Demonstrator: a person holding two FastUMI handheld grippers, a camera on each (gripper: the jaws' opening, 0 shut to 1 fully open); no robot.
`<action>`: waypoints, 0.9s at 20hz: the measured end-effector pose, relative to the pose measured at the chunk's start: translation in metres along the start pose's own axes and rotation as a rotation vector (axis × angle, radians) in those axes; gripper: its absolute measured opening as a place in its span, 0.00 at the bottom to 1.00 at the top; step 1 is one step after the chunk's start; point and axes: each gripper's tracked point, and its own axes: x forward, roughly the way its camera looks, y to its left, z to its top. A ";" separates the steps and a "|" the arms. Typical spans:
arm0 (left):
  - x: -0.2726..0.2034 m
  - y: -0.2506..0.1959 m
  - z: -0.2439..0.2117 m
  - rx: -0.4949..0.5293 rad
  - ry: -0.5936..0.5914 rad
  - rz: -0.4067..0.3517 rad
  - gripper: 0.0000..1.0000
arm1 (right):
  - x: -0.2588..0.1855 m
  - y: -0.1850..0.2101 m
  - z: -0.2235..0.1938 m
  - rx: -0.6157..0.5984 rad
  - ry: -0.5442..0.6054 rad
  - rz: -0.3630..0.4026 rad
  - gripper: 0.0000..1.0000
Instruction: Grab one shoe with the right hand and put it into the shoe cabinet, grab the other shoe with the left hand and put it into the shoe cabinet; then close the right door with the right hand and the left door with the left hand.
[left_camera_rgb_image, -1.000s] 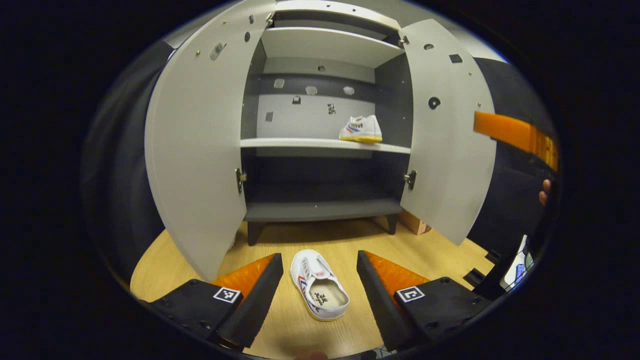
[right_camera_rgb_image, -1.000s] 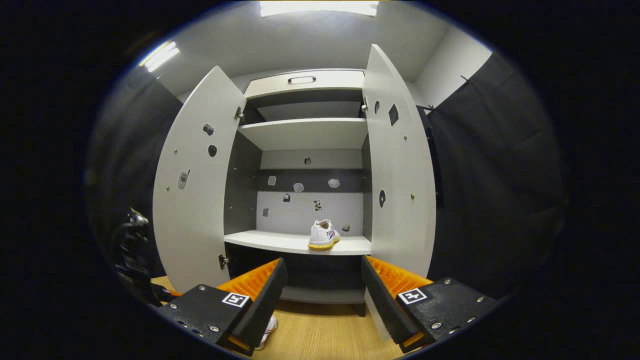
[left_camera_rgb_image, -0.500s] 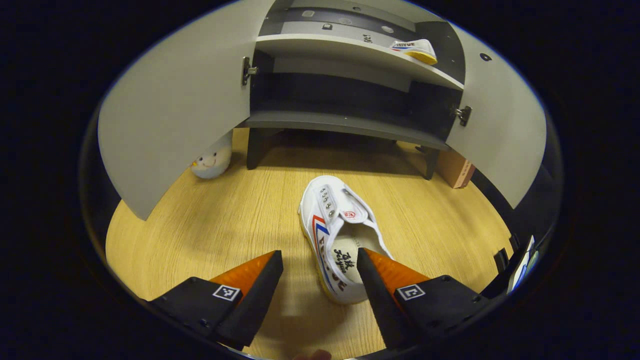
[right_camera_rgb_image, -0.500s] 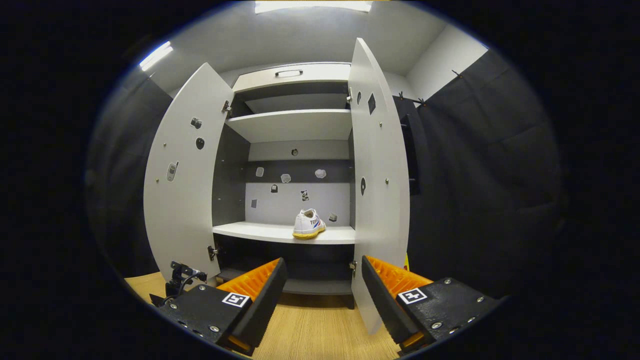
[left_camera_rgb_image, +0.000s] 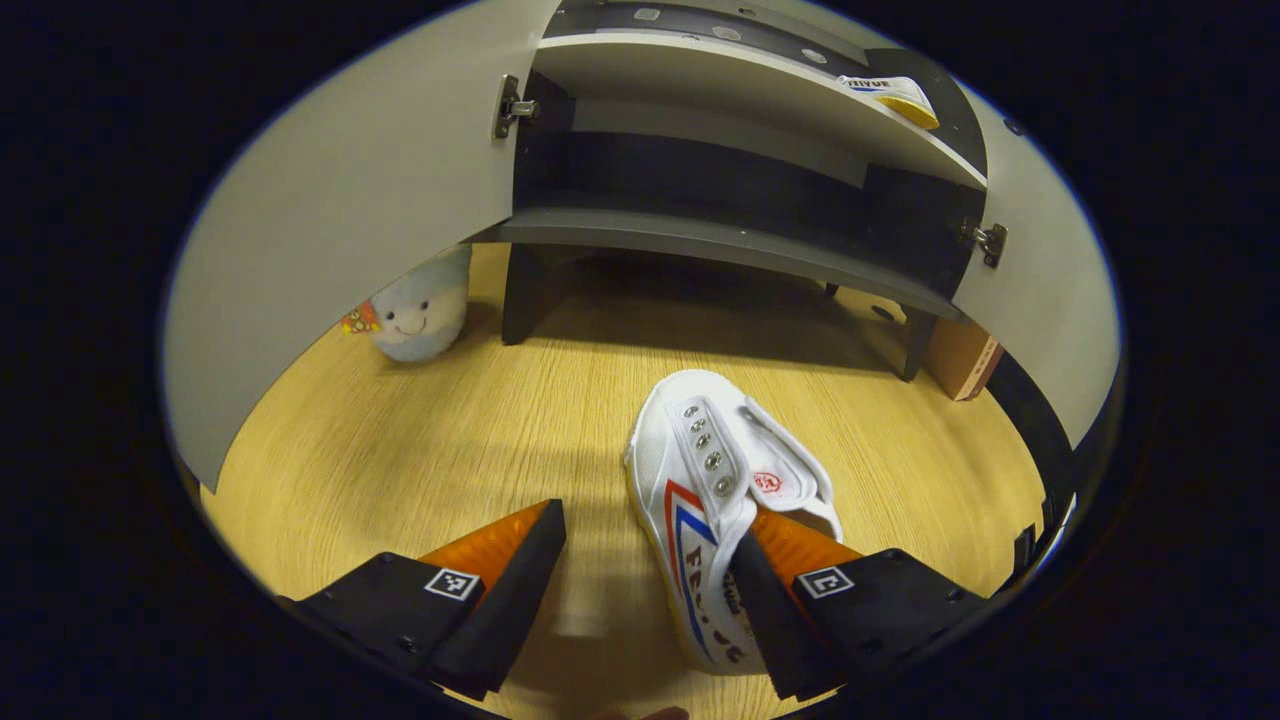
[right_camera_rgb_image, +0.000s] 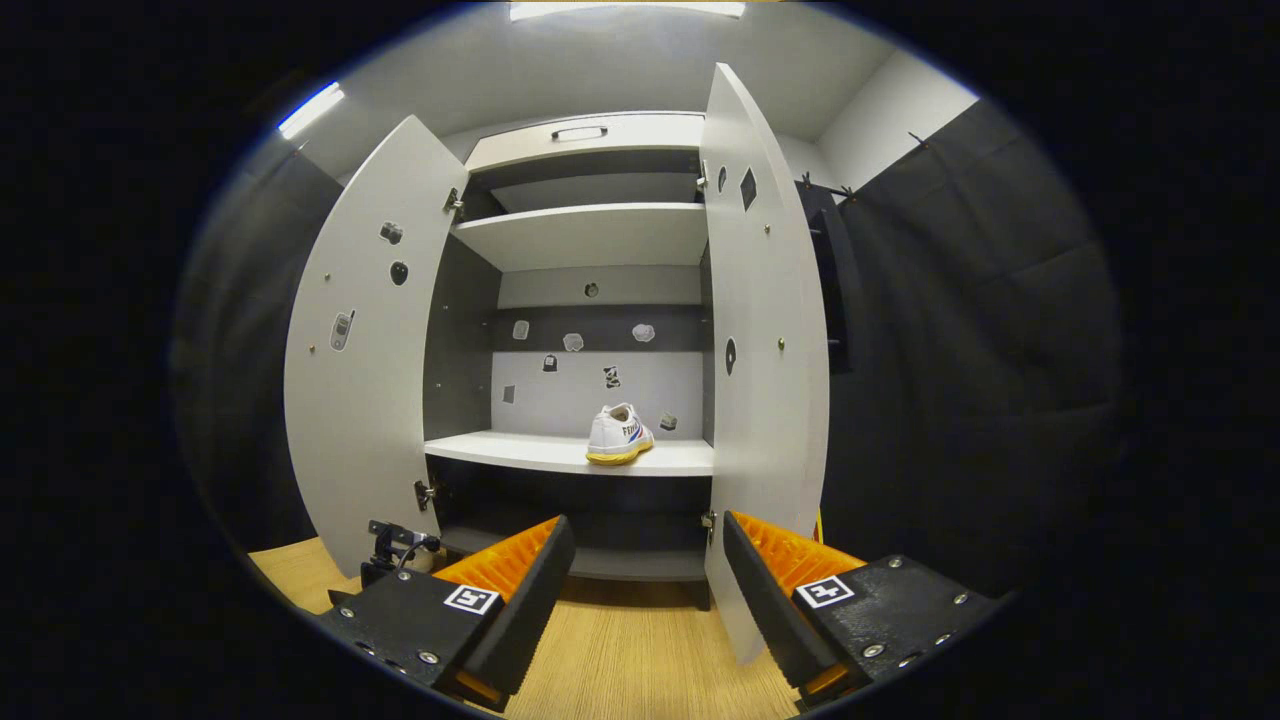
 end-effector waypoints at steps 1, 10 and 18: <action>0.006 0.001 0.000 0.008 0.004 0.006 1.00 | 0.001 0.000 -0.001 -0.003 0.005 -0.001 0.92; 0.022 0.009 0.005 -0.032 -0.069 0.096 0.17 | 0.004 0.004 -0.008 -0.032 0.038 0.015 0.92; -0.076 0.008 0.032 -0.044 -0.177 0.137 0.09 | 0.012 0.021 -0.010 -0.016 0.028 0.063 0.92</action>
